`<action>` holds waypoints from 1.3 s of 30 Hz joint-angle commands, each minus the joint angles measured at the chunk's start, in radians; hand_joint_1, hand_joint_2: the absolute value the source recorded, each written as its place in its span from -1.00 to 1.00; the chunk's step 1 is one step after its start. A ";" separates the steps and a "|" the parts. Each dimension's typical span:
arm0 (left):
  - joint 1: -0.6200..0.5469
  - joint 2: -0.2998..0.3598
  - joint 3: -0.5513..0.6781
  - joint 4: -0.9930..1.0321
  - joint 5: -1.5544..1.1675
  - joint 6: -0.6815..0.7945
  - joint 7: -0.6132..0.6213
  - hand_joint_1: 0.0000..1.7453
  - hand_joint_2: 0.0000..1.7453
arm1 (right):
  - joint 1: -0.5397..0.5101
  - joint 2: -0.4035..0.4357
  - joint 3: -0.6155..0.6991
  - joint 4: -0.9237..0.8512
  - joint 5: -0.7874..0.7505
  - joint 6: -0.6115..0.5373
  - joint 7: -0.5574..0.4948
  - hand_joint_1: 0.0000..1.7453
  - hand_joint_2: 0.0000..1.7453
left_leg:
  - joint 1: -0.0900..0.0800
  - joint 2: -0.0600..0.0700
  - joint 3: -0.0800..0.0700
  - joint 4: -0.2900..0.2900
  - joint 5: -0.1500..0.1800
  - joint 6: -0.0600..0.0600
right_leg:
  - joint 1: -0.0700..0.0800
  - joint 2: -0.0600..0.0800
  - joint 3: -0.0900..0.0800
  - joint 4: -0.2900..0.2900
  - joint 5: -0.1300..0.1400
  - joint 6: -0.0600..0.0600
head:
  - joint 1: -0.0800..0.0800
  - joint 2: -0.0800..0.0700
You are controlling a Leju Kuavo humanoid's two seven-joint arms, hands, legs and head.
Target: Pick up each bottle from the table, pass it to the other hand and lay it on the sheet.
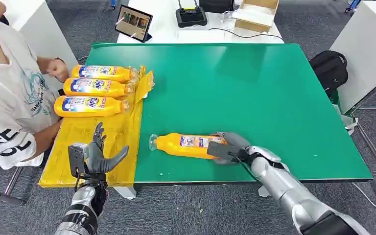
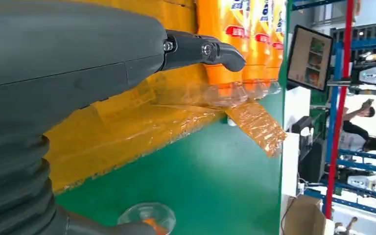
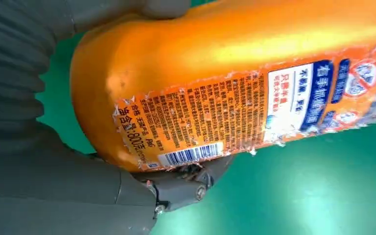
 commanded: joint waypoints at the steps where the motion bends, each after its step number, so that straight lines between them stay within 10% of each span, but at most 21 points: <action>1: 0.051 -0.030 -0.001 -0.053 0.041 -0.030 0.053 -1.00 1.00 | 0.369 0.193 -0.376 -0.611 -0.022 -0.348 -0.135 1.00 1.00 | 0.001 0.002 0.004 -0.001 -0.004 0.000 | 0.002 0.001 0.004 0.000 -0.003 -0.004 | 0.000 0.000; 17: 0.131 -0.048 -0.115 -0.218 0.168 -0.099 0.128 -1.00 1.00 | 0.495 0.279 -0.508 -0.803 -0.104 -0.531 -0.357 1.00 1.00 | -0.001 -0.001 -0.002 0.000 -0.003 0.002 | 0.000 -0.002 -0.001 0.000 -0.002 -0.002 | 0.000 0.000; 24: 0.194 -0.043 -0.225 -0.374 0.447 -0.369 0.222 -1.00 1.00 | 0.512 0.282 -0.450 -0.693 -0.100 -0.402 -0.409 1.00 1.00 | 0.000 0.000 -0.002 -0.001 -0.003 0.002 | 0.001 -0.001 -0.002 -0.001 -0.002 -0.001 | 0.000 0.000; 39: 0.222 -0.051 -0.337 -0.422 0.477 -0.444 0.189 -1.00 1.00 | 0.497 0.335 -0.350 -0.520 -0.079 -0.331 -0.436 1.00 1.00 | 0.000 0.001 -0.001 -0.001 -0.003 0.002 | 0.000 0.000 -0.001 -0.002 -0.002 -0.002 | 0.000 0.000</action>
